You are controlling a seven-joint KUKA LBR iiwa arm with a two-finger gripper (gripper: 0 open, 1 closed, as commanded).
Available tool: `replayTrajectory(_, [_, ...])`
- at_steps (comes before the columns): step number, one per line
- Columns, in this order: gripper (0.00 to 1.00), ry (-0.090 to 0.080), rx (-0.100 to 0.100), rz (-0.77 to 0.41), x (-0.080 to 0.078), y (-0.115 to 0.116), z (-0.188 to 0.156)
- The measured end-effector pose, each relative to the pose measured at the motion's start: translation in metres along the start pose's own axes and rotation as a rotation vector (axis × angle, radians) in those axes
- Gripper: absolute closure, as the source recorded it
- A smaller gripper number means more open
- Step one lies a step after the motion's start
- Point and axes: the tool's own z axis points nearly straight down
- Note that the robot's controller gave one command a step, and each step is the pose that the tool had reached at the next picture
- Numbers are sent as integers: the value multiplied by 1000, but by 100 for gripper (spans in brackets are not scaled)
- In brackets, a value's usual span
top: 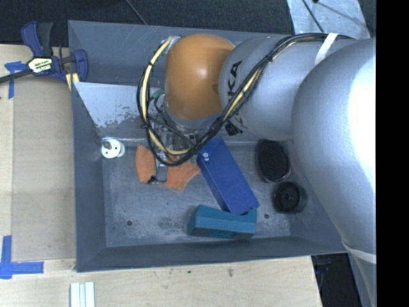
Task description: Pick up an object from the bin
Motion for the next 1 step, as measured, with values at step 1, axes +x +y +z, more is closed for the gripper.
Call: replayTrajectory(1, [0,-8,-1,3,-2,-1,-5])
